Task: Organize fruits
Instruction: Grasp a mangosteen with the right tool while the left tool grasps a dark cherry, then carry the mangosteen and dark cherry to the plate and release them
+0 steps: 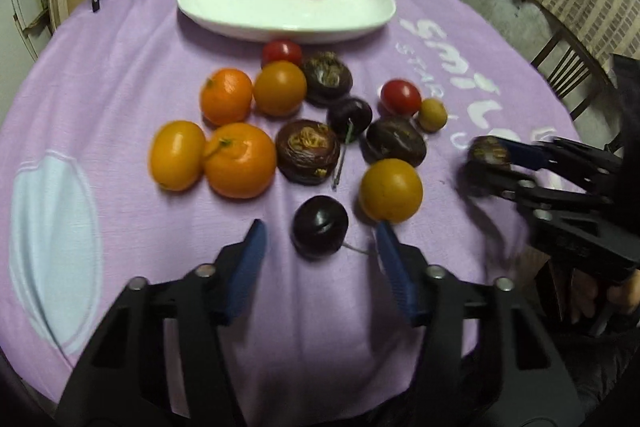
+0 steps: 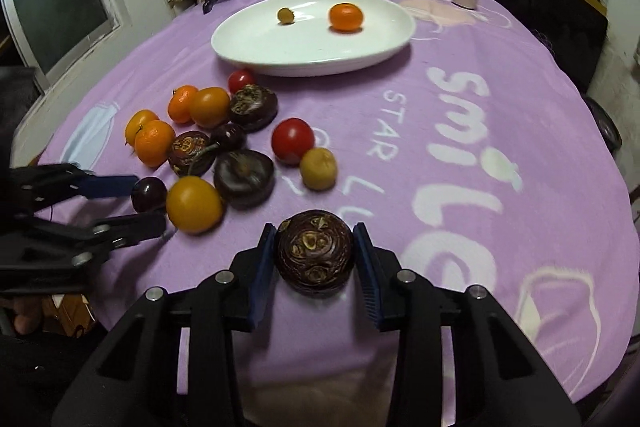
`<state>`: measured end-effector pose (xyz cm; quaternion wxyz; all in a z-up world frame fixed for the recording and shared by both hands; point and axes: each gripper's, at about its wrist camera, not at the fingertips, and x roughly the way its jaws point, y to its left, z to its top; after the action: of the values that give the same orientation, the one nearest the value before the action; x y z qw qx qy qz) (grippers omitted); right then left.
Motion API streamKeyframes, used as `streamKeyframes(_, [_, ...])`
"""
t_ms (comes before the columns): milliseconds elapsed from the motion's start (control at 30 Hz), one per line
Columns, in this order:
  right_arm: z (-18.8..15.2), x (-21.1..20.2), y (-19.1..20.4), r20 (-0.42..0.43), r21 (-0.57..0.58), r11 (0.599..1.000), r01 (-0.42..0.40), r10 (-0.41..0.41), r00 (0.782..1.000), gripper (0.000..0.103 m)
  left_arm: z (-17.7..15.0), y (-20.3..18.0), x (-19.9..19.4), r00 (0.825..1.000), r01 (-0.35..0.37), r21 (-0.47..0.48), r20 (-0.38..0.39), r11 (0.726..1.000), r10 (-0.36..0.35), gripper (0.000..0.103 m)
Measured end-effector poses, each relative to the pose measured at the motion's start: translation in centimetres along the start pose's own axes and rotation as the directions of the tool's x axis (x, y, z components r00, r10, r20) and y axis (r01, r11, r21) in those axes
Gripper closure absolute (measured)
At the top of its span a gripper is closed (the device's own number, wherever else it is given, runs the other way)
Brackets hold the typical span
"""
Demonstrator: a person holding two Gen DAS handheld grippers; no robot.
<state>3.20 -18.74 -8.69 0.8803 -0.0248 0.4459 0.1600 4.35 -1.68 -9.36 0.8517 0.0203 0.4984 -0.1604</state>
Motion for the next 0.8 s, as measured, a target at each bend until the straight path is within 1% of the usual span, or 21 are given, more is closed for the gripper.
streamKeyframes(33, [-0.2,-0.2,-0.1,0.004,0.006,1.000,-0.005,0.005,1.000,0.064,0.1,-0.2,0.1,1.000,-0.014,0.002,0.015,1.000,0.014,0.051])
streamKeyframes(100, [-0.5,-0.5,-0.2,0.010,0.011,1.000,-0.016,0.016,1.000,0.064,0.4,-0.3,0.4,0.999,-0.041,-0.003,0.018,0.999,0.041,0.065])
streamKeyframes(133, [-0.5,-0.6,-0.1,0.013,0.012,1.000,-0.025,0.025,1.000,0.064,0.3,-0.3,0.3,0.997,-0.067,-0.006,0.023,0.998,0.067,0.075])
streamKeyframes(267, [-0.5,-0.8,0.0,0.022,0.014,0.999,-0.043,0.043,0.999,0.064,0.3,-0.1,-1.0,0.997,-0.052,-0.013,0.057,0.999,0.052,0.075])
streamKeyframes(367, [-0.2,-0.8,0.0,0.021,0.023,0.998,-0.058,0.057,0.998,0.064,0.6,0.1,-2.2,0.994,-0.061,-0.011,0.088,0.998,0.062,0.075])
streamKeyframes(500, [1.0,-0.9,0.1,0.036,0.016,0.997,-0.069,0.069,0.997,0.064,1.4,1.1,-3.6,0.991,-0.051,-0.024,0.122,0.998,0.054,0.075])
streamKeyframes(600, [2.3,-0.7,-0.2,0.047,0.028,0.996,-0.081,0.080,0.996,0.064,2.5,1.9,-4.3,0.987,-0.055,-0.029,0.148,0.998,0.058,0.075])
streamKeyframes(700, [4.1,-0.1,-0.6,0.053,0.033,0.997,-0.068,0.067,0.996,0.064,4.4,2.5,-4.7,0.982,-0.062,-0.032,0.177,0.998,0.067,0.075])
streamKeyframes(767, [5.6,0.2,-0.9,0.060,0.035,0.997,-0.064,0.061,0.996,0.064,6.6,3.2,-4.6,0.977,-0.072,-0.030,0.198,0.997,0.077,0.075])
streamKeyframes(800, [7.0,0.4,-1.1,0.066,0.031,0.998,-0.060,0.058,0.996,0.064,7.8,3.5,-4.5,0.976,-0.074,-0.031,0.204,0.997,0.079,0.075])
